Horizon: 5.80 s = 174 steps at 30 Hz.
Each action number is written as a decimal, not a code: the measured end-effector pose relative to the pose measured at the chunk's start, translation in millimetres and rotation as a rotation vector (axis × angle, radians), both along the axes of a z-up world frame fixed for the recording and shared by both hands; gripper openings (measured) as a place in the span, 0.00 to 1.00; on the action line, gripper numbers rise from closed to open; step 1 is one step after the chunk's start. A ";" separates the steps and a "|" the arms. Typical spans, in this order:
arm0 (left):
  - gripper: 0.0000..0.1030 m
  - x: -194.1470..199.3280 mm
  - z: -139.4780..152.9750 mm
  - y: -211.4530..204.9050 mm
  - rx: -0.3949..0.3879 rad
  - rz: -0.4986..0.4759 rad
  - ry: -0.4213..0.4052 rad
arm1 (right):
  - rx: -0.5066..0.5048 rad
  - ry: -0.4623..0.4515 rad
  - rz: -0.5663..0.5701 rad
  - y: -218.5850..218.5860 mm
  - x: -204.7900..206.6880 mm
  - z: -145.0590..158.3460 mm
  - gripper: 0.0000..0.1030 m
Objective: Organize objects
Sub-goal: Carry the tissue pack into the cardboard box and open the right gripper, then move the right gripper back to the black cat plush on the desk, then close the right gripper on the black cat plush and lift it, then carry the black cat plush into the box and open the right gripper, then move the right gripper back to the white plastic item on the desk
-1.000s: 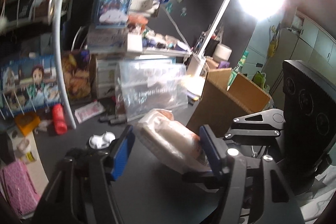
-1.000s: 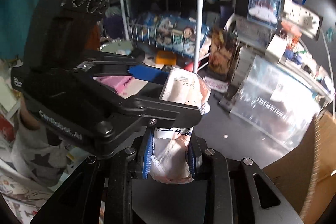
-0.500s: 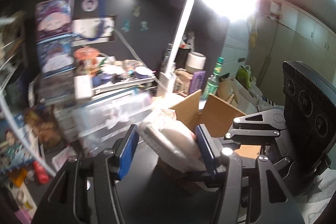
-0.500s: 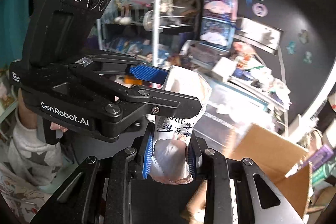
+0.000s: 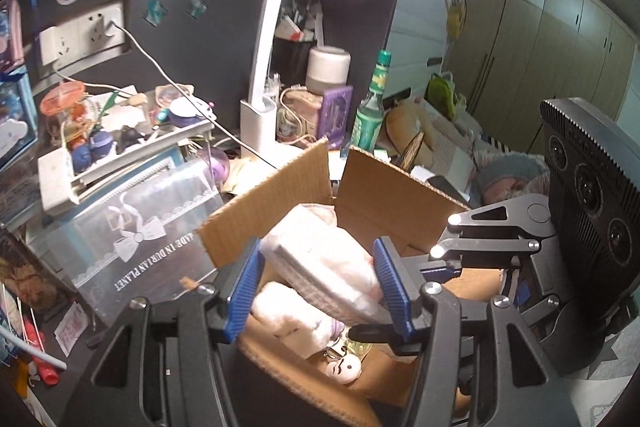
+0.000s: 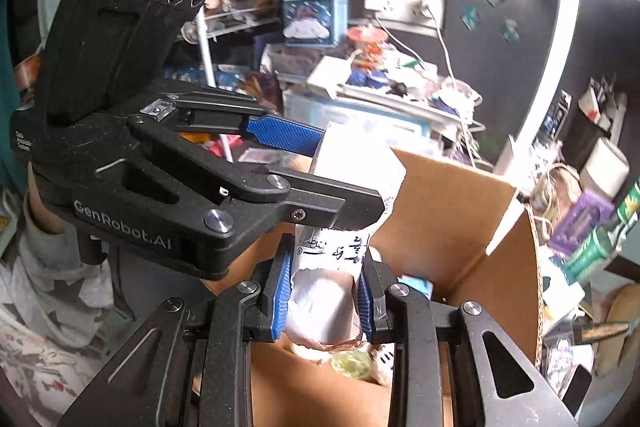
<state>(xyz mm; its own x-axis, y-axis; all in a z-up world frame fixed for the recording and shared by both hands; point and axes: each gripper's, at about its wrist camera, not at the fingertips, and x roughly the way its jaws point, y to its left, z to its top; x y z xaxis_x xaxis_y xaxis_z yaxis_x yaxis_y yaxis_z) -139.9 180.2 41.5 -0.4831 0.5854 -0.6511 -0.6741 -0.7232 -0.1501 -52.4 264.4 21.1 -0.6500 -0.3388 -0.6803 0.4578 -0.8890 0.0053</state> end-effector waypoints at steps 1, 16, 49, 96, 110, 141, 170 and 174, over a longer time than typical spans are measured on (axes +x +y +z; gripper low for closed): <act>0.52 -0.8 -0.8 2.8 -0.007 0.000 -0.005 | 0.002 -0.006 -0.005 3.0 -1.4 -1.9 0.24; 0.76 13.3 16.2 -27.2 0.001 0.058 0.060 | 0.086 0.024 -0.073 11.4 0.4 -3.6 0.61; 0.82 75.3 -106.1 -292.3 0.022 0.540 -0.132 | 0.053 -0.166 0.356 -265.7 -62.9 -147.1 0.83; 0.69 91.8 2.3 -178.4 0.182 0.212 0.066 | 0.068 0.127 0.273 -177.0 10.8 -7.6 0.64; 0.69 47.3 36.6 -68.6 0.144 0.033 0.094 | 0.088 0.188 0.069 -76.0 7.8 37.0 0.64; 0.83 14.8 10.2 -15.4 0.013 0.021 0.042 | 0.158 0.040 -0.166 21.9 -20.7 3.1 0.84; 0.84 65.5 -90.4 -279.5 0.079 0.528 -0.105 | 0.015 -0.081 0.271 -207.3 -47.1 -66.8 0.87; 0.84 62.7 -108.6 -289.8 0.096 0.532 -0.159 | 0.060 -0.076 0.216 -218.5 -80.2 -111.2 0.87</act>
